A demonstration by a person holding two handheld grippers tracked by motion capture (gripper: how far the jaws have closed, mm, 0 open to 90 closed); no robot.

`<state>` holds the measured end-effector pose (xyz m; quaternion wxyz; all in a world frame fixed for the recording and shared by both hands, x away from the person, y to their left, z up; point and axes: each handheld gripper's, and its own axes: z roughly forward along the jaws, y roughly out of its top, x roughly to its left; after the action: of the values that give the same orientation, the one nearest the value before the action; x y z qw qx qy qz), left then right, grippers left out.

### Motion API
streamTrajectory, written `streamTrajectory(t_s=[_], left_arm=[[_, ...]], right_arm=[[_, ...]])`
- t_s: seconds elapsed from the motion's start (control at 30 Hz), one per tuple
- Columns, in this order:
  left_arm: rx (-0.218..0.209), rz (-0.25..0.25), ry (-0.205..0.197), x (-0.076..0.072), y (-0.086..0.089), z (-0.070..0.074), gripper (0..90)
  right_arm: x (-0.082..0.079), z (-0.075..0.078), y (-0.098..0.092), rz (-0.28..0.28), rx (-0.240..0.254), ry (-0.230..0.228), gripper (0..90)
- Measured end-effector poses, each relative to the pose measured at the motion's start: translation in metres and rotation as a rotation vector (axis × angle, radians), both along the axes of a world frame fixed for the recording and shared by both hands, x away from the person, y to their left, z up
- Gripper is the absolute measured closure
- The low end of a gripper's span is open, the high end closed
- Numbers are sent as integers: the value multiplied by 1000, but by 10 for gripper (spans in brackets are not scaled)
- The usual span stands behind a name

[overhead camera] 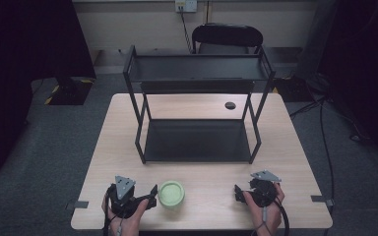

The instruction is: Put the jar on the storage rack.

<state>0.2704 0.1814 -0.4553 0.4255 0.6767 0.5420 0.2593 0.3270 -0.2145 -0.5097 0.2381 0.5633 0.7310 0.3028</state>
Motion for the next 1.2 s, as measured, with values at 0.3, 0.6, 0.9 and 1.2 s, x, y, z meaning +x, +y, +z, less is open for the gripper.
streamTrajectory(t_s=[0.3, 0.6, 0.9, 1.2], left_arm=[[-2, -79, -33, -11, -15, 13, 22], [-21, -195, -14, -10, -32, 10, 18], [5, -277, 15, -4, -48, 3, 11], [44, -304, 55, 5, -57, -9, 20]], right_arm=[[0, 0, 0, 0, 0, 0, 0], [0, 0, 0, 0, 0, 0, 0], [0, 0, 0, 1, -1, 0, 0], [0, 0, 0, 1, -1, 0, 0]])
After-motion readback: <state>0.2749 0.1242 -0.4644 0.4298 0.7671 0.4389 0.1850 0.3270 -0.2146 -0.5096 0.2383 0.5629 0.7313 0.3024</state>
